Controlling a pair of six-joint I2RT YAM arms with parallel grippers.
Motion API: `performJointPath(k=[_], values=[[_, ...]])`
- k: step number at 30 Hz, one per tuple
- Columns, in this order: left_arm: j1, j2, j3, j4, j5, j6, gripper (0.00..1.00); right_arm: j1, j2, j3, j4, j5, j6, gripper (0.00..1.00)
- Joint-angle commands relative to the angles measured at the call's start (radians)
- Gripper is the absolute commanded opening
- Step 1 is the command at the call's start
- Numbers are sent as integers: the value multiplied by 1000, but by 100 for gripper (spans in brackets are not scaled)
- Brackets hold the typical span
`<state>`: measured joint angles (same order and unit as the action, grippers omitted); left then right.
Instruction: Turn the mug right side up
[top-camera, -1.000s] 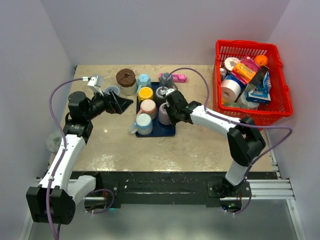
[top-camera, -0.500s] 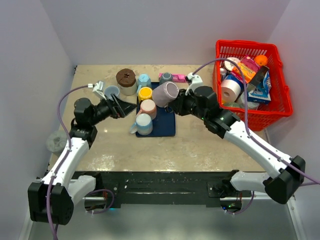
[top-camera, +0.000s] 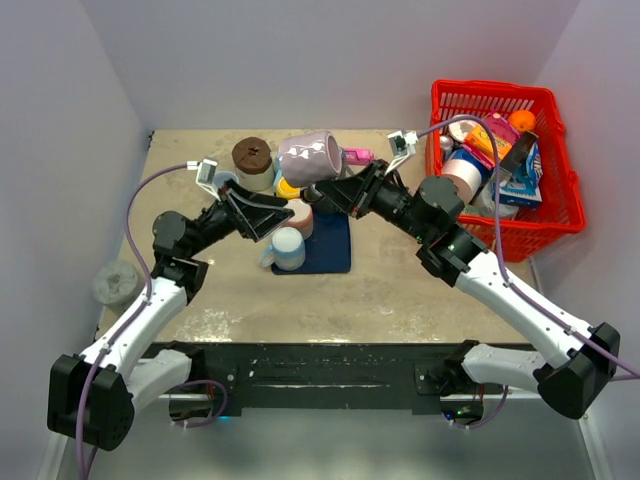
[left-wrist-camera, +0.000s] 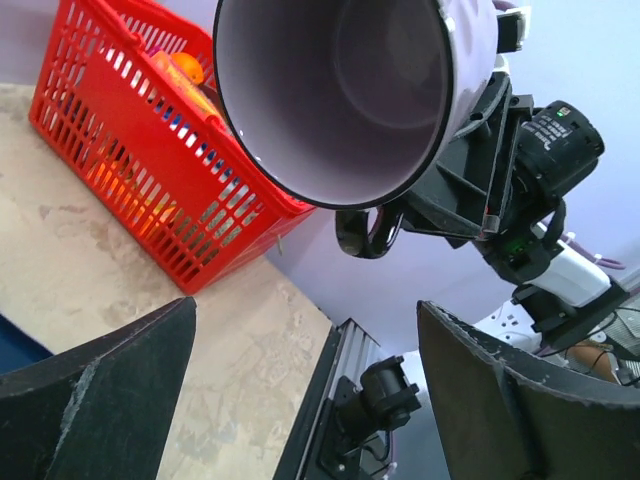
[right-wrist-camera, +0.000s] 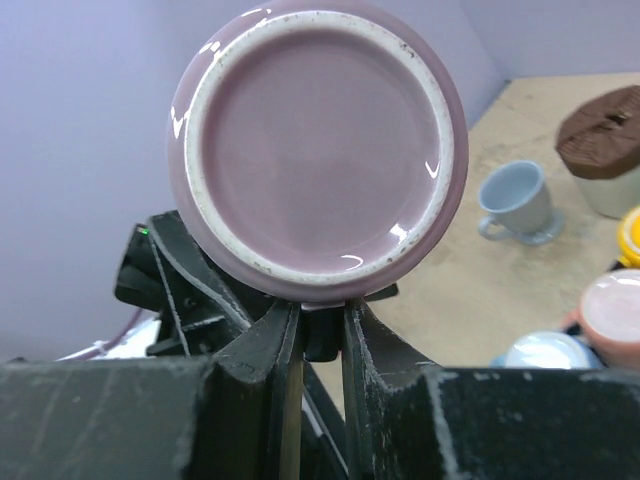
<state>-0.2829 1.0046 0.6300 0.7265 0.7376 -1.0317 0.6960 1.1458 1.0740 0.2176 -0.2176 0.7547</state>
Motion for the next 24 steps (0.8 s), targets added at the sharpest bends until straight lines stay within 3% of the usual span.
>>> performJointPath(k=[1,11,19,24], values=[[-9,11,31,158,-1,-74,95,13,5,10,279,-51,106,0],[-22,31,17,373,-69,-186,94,34,25,7,327,-59,138,0],[-35,68,19,415,-98,-225,86,49,48,-26,391,-58,140,0],[-48,100,23,456,-116,-261,77,62,66,-42,416,-46,141,0]])
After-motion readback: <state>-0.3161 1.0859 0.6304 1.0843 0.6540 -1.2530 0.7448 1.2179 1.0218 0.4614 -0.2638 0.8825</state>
